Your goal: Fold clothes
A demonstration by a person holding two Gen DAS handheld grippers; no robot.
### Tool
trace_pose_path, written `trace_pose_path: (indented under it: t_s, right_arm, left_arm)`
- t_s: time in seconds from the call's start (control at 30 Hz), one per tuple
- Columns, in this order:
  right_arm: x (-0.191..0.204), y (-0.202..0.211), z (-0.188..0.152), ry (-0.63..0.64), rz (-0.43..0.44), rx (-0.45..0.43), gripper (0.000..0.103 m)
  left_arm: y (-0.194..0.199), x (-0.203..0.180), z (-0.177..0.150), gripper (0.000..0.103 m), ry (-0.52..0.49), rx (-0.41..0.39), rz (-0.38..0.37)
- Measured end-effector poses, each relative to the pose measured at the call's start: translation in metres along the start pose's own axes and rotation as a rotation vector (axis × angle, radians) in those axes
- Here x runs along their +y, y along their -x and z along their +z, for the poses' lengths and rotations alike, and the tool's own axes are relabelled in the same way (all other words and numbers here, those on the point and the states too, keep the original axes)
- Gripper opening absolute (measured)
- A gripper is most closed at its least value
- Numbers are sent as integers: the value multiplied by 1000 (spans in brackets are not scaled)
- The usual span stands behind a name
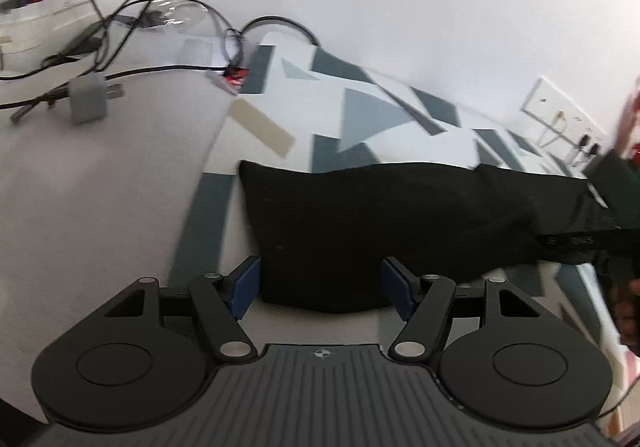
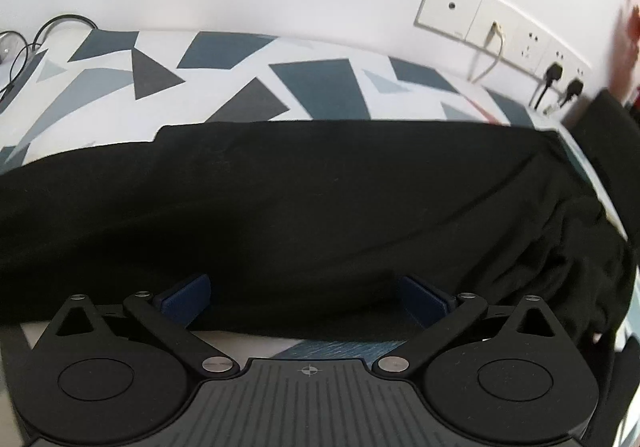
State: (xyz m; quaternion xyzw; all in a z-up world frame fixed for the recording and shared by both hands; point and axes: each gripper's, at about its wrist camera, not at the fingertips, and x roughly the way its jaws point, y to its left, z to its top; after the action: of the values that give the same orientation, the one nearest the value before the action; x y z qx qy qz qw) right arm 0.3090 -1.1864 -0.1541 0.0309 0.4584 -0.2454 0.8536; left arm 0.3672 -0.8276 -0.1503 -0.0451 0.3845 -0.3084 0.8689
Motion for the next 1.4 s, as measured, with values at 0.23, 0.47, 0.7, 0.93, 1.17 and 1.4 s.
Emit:
trace_pose_path:
  t_s: [0.23, 0.47, 0.7, 0.93, 1.17, 1.4]
  right_arm:
    - [9, 1, 3, -94, -35, 45, 102]
    - [8, 4, 0, -89, -36, 35, 102]
    - [7, 14, -8, -43, -79, -53, 102]
    - [-20, 22, -22, -111, -100, -81, 102]
    - [-42, 36, -34, -177, -167, -158, 102]
    - [-46, 36, -32, -211, -175, -159, 102]
  left_arm:
    - [-10, -21, -4, 67, -147, 48, -104]
    - [-23, -9, 14, 69, -124, 15, -71]
    - [-46, 6, 34, 71, -84, 34, -55]
    - [-59, 5, 47, 71, -150, 136, -61]
    - [-64, 3, 67, 70, -93, 290, 6]
    - [-64, 3, 58, 48, 35, 377, -63]
